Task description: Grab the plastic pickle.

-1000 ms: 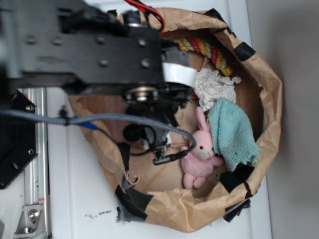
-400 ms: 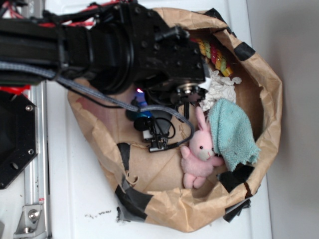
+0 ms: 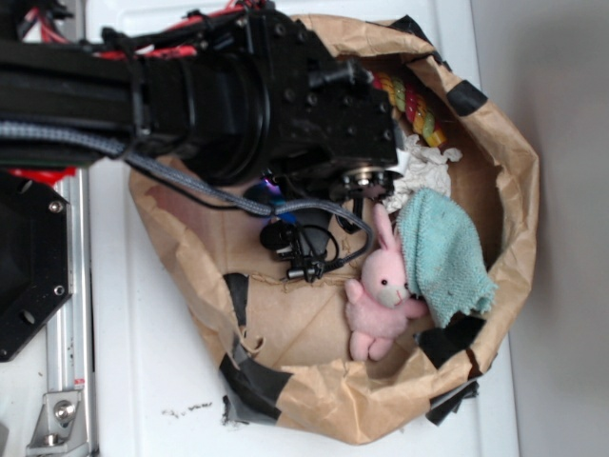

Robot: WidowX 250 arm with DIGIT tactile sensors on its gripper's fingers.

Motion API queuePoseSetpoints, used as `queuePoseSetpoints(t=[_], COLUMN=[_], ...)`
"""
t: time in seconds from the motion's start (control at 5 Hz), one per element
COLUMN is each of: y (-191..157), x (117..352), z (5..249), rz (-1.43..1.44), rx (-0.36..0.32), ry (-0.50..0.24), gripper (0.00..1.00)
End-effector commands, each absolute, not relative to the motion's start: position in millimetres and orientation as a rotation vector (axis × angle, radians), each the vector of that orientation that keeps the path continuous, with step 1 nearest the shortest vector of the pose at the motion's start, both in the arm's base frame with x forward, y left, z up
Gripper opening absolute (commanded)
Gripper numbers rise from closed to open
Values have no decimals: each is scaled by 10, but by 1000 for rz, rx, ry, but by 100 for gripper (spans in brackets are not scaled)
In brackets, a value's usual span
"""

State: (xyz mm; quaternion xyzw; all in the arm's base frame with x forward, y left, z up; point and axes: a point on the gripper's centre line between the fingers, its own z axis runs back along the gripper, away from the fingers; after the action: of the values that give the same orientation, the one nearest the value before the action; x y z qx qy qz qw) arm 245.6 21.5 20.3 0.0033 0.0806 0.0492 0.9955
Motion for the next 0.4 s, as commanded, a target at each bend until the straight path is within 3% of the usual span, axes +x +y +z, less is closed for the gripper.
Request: queuePoseSetpoints(t=[0.0, 0.2], y=[214, 194], x=[2505, 2535], z=[660, 1164], rz=[51, 71], rx=[-54, -51], ry=[31, -102], gripper=[0, 0])
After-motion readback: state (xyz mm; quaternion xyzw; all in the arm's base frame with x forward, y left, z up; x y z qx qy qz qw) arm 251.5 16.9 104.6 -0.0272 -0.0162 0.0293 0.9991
